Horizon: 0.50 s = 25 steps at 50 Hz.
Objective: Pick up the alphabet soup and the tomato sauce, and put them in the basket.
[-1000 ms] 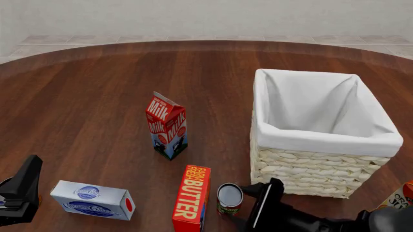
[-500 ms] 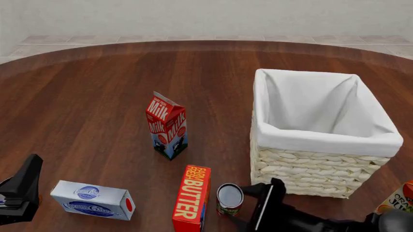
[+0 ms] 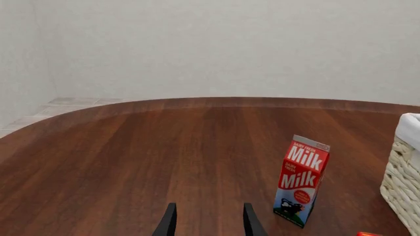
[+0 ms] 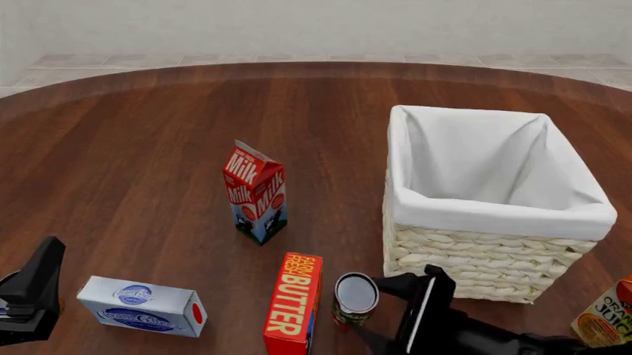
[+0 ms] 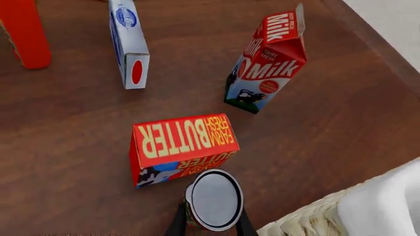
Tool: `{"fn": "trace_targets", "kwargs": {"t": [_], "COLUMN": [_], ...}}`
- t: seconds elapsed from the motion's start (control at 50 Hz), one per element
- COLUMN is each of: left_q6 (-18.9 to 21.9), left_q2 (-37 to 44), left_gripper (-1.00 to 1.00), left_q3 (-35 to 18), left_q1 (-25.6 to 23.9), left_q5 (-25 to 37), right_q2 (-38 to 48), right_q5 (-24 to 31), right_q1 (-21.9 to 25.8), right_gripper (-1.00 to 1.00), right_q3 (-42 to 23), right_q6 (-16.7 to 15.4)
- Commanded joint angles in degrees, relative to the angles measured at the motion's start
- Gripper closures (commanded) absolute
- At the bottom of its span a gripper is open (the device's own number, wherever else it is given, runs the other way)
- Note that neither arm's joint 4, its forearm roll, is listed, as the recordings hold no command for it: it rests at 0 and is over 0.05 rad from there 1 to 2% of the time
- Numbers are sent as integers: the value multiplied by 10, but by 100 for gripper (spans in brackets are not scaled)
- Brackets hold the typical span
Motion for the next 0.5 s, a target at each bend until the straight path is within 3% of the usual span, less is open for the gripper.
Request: {"fn": "trace_targets", "kwargs": {"t": [0.02,0.26,0.5], "left_q6": [0,-1,-1], "left_q2": [3,25,1], "left_gripper": [-100,-100,-100], "left_q3": [0,0,0], "left_q1": [0,0,0], "left_q5": [-2,-24,-1], "right_q2": [-57,-118,-174], "right_q5": [46,110,156], "right_q1": [8,15,14], "right_gripper": [100,100,100], "right_q3": [-5,-25,-31], "right_q6": [10,7,2]}}
